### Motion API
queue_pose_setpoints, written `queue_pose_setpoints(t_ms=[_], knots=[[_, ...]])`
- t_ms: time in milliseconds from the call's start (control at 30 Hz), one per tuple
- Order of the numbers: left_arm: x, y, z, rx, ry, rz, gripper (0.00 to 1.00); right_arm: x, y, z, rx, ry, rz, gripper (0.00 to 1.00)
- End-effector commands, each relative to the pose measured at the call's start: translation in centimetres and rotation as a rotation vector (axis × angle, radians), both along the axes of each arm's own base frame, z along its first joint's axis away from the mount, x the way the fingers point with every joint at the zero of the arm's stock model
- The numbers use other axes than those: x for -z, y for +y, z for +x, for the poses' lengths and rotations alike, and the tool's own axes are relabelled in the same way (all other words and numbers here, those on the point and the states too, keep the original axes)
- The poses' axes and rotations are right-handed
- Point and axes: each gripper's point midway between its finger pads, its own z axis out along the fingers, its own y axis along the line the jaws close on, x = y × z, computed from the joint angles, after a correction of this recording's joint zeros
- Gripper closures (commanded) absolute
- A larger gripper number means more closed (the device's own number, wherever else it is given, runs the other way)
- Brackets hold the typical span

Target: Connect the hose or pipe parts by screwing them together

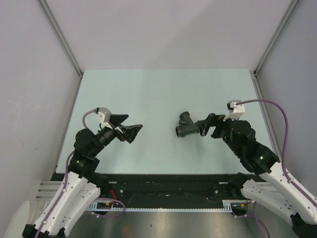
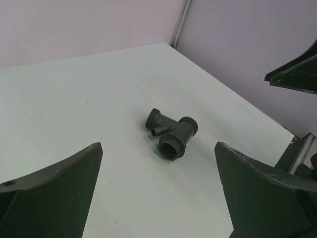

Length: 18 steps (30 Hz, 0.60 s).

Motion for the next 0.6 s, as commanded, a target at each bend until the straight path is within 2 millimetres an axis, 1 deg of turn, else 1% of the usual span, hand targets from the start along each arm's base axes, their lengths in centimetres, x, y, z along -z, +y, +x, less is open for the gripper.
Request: queue_pose_setpoints(t_ms=[0,33,167,333,567], knots=[[-0.1,0.0,-0.6,0.009,0.012,-0.020,0.00,0.2,-1.7,-0.6,0.052,-0.043,0.022,0.00],[0.1,0.1,-0.6,0.005,0.011,-0.019,0.00,0.3,-1.8,-0.6,0.054,-0.051,0.023,0.00],[-0.3,0.7,-0.8,-0.020,-0.028,-0.017,0.00,0.8,-2.0,-0.8,0.049,-0.054,0.009,0.00],[-0.3,0.7,-0.8,-0.018,-0.029,-0.017,0.00,1.3,-1.9,-0.6,0.056,-0.038,0.002,0.00],[-0.2,0.7,-0.8,-0.019,-0.027,-0.014,0.00,1.2,-1.7,-0.6,0.043,-0.043,0.001,0.00]])
